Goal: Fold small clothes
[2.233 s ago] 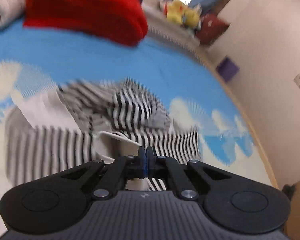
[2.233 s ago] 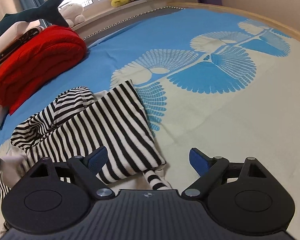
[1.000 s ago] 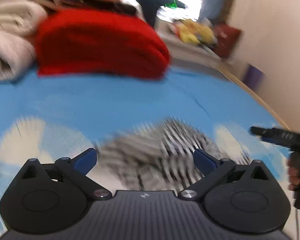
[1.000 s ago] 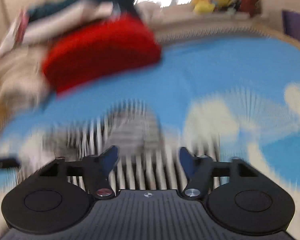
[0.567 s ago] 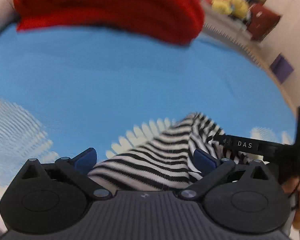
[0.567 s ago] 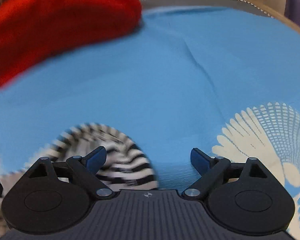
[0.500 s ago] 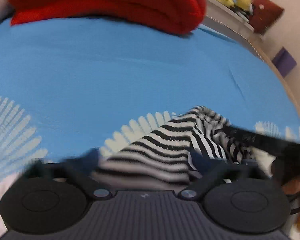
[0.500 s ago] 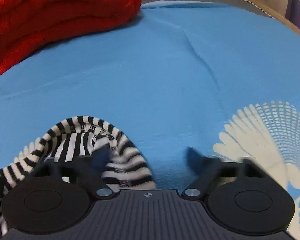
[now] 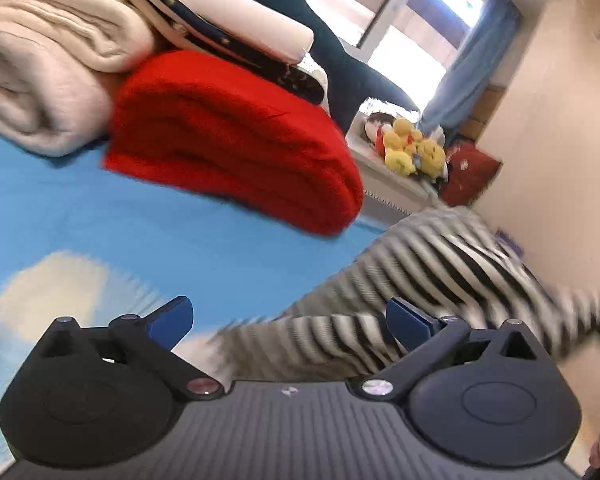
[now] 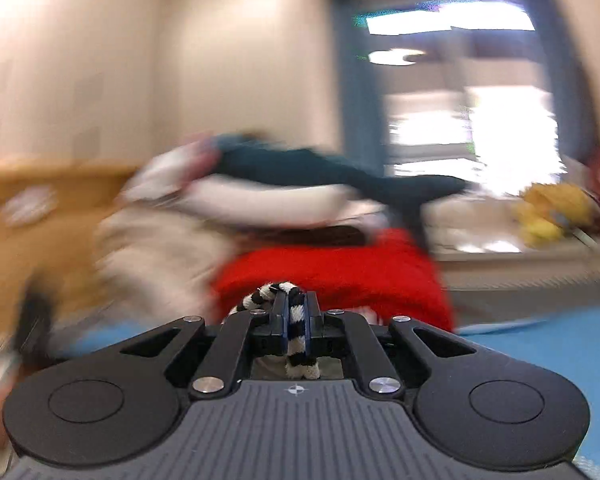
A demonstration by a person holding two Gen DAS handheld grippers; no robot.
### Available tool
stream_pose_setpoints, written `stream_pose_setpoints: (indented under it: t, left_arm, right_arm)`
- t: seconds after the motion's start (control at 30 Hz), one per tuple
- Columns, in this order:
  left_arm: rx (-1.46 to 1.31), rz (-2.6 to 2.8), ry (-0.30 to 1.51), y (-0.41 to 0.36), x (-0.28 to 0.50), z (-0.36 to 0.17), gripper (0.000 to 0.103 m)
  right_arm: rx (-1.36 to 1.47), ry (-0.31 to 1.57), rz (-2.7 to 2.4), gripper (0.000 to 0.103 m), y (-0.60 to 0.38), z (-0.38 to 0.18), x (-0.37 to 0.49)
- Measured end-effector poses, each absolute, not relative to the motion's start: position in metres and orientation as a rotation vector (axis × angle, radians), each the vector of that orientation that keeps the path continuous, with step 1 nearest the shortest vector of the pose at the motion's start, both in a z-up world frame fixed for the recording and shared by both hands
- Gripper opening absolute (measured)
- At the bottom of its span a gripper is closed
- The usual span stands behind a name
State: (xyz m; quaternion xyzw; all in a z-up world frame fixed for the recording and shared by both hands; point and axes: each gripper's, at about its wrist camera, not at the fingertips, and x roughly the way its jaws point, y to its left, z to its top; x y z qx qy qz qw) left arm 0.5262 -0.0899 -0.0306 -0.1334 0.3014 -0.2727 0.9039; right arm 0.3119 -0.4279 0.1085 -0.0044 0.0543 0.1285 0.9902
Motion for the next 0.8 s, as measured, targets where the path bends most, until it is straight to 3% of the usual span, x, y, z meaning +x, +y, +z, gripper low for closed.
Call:
stream_pose_setpoints:
  t: [0.1, 0.17, 0.2, 0.23, 0.3, 0.4, 0.5, 0.6, 0.7, 0.73, 0.77, 0.8]
  left_arm:
    - [-0.138, -0.520, 0.720, -0.047, 0.473, -0.062, 0.102]
    - [-0.064, -0.477, 0.780, -0.027, 0.450, -0.083, 0.102]
    - [-0.047, -0.458, 0.794, -0.022, 0.443, -0.090, 0.102]
    - [-0.048, -0.448, 0.791, -0.013, 0.436, -0.090, 0.102]
    - [-0.069, -0.467, 0.774, -0.012, 0.434, -0.085, 0.102]
    - [-0.143, -0.538, 0.734, -0.036, 0.446, -0.072, 0.102]
    - [-0.161, -0.634, 0.739, -0.077, 0.464, -0.073, 0.102]
    - [-0.152, -0.651, 0.794, -0.113, 0.491, -0.089, 0.102]
    - [-0.200, -0.618, 0.861, -0.135, 0.531, -0.108, 0.099]
    - [-0.194, -0.585, 0.835, -0.140, 0.541, -0.111, 0.080]
    - [-0.178, -0.544, 0.807, -0.143, 0.553, -0.112, 0.062]
    - [-0.183, -0.523, 0.814, -0.143, 0.565, -0.113, 0.030]
  right_arm:
    - [-0.097, 0.401, 0.346, 0.013, -0.411, 0.033, 0.221]
    - [-0.060, 0.706, 0.317, 0.037, -0.408, -0.022, 0.193]
    - [-0.038, 0.785, 0.307, 0.044, -0.409, -0.040, 0.184]
    - [0.008, 0.811, 0.284, 0.044, -0.415, -0.051, 0.174]
    - [0.177, 0.761, 0.242, 0.045, -0.432, -0.043, 0.174]
    - [0.440, 0.586, 0.196, 0.062, -0.461, -0.013, 0.201]
    - [0.502, 0.488, 0.150, 0.070, -0.466, -0.007, 0.239]
    - [0.507, 0.484, 0.071, 0.080, -0.457, -0.020, 0.279]
    - [0.588, 0.592, 0.075, 0.082, -0.455, -0.046, 0.310]
    - [0.610, 0.617, 0.085, 0.076, -0.451, -0.055, 0.313]
    - [0.629, 0.634, 0.092, 0.060, -0.445, -0.063, 0.311]
    - [0.618, 0.665, 0.106, 0.002, -0.437, -0.072, 0.313]
